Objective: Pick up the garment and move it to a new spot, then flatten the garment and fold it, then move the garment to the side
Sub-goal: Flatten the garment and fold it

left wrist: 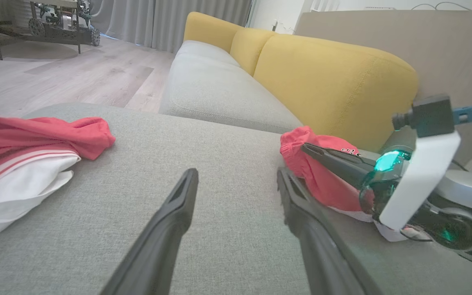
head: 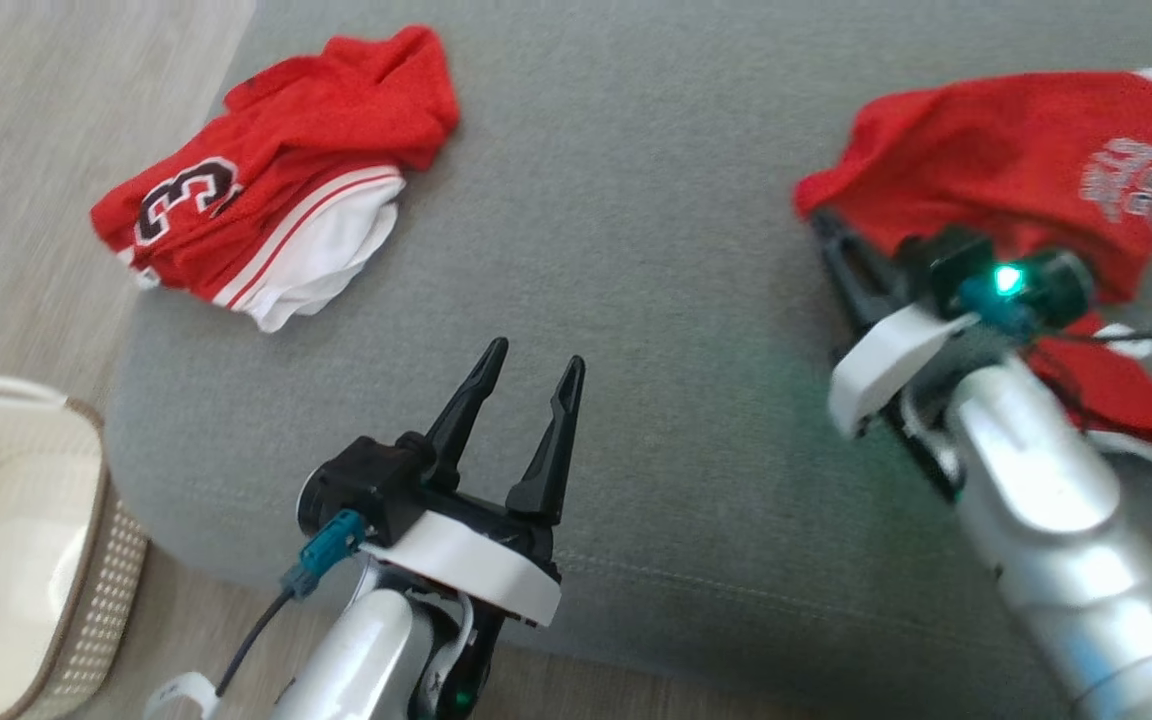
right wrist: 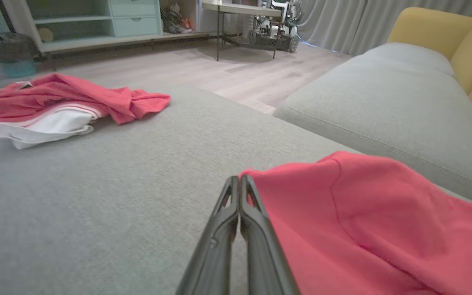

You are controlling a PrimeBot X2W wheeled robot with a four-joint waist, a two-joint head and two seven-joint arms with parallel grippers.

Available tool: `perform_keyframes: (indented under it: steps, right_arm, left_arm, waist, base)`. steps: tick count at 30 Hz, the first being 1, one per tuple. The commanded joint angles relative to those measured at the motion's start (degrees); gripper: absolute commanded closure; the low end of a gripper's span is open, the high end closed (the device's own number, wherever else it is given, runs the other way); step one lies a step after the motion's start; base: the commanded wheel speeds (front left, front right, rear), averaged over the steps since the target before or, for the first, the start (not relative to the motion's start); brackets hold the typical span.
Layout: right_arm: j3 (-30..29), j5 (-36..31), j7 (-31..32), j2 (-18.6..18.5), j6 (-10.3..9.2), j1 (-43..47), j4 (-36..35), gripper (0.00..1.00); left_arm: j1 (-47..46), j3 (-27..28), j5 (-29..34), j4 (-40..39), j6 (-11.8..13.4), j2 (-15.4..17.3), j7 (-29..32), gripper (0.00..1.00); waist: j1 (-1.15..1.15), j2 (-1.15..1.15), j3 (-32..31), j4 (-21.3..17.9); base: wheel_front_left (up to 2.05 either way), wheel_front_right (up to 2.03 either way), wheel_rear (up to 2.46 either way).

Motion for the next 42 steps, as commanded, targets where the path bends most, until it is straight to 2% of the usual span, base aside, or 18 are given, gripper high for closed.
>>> perform_keyframes:
  steps: [1, 8, 9, 11, 15, 20, 29, 30, 31, 36, 42]
  right_arm:
    - [1.25, 0.73, -0.52, 0.65, -0.02, 0.88, -1.98, 1.0]
    - [8.37, 11.28, 0.55, -1.19, -0.02, 4.88, -10.9, 1.0]
    - [7.28, 14.99, 3.82, -5.34, -0.02, 3.13, -15.78, 1.0]
    - [6.13, 15.44, 5.24, -6.5, -0.02, 1.31, -14.91, 1.0]
    - [5.95, 14.05, 8.85, -9.26, -0.02, -3.67, -7.75, 1.0]
    - [7.11, 8.79, 8.36, -11.83, -0.02, -10.85, 2.69, 1.0]
    - [6.31, 3.11, 5.86, -10.92, -0.02, -19.1, 19.08, 1.0]
    - [5.68, 2.33, 6.24, -10.8, -0.02, -19.73, 21.2, 0.56]
    - [5.3, 1.41, 6.72, -10.56, -0.02, -20.22, 23.1, 0.0]
    - [2.95, 0.36, 3.37, -7.13, -0.02, -21.81, 26.9, 0.0]
    - [1.59, -0.17, 0.54, -4.66, -0.02, -22.24, 27.03, 0.0]
  left_arm:
    - [-1.24, 1.74, 0.33, -1.55, -0.12, 0.17, -0.35, 0.0]
    - [0.18, 2.71, 0.99, -0.9, -0.58, 0.17, -0.35, 0.0]
    - [0.2, 2.23, 1.15, -1.19, -1.13, 0.17, -0.35, 0.0]
    - [-0.19, 1.75, 0.98, -1.25, -1.2, 0.17, -0.35, 0.0]
    - [-1.29, 0.51, 0.35, -1.61, -1.17, 0.17, -0.35, 0.0]
    - [-2.9, -1.3, -0.5, -2.16, -0.83, 0.17, -0.35, 0.0]
    - [-4.25, -2.68, -1.58, -2.92, 0.17, 0.17, -0.35, 0.0]
    - [-4.43, -2.83, -1.62, -2.96, 0.21, 0.17, -0.35, 0.0]
    - [-4.63, -2.94, -1.6, -2.97, 0.24, 0.17, -0.35, 0.0]
    - [-5.39, -2.7, -1.19, -2.85, 0.51, 0.17, -0.35, 0.0]
    - [-5.23, -1.42, -0.28, -2.21, 0.24, 0.17, -0.35, 0.0]
  waist:
    - [0.0, 0.0, -1.03, -1.09]
    - [0.0, 0.0, -3.52, -3.28]
    - [0.0, 0.0, -2.3, -2.5]
    - [0.0, 0.0, -1.46, -1.54]
    - [0.0, 0.0, 0.63, 1.06]
    - [0.0, 0.0, 3.22, 4.21]
    - [0.0, 0.0, 5.59, 5.93]
    - [0.0, 0.0, 5.74, 5.81]
    - [0.0, 0.0, 5.82, 5.65]
    - [0.0, 0.0, 5.45, 3.98]
    - [0.0, 0.0, 3.41, 0.92]
  base:
    - [0.0, 0.0, 0.0]
    - [0.0, 0.0, 0.0]
    - [0.0, 0.0, 0.0]
    - [0.0, 0.0, 0.0]
    - [0.0, 0.0, 0.0]
    - [0.0, 0.0, 0.0]
    - [0.0, 0.0, 0.0]
    - [0.0, 0.0, 0.0]
    - [0.0, 0.0, 0.0]
    - [0.0, 0.0, 0.0]
    - [0.0, 0.0, 0.0]
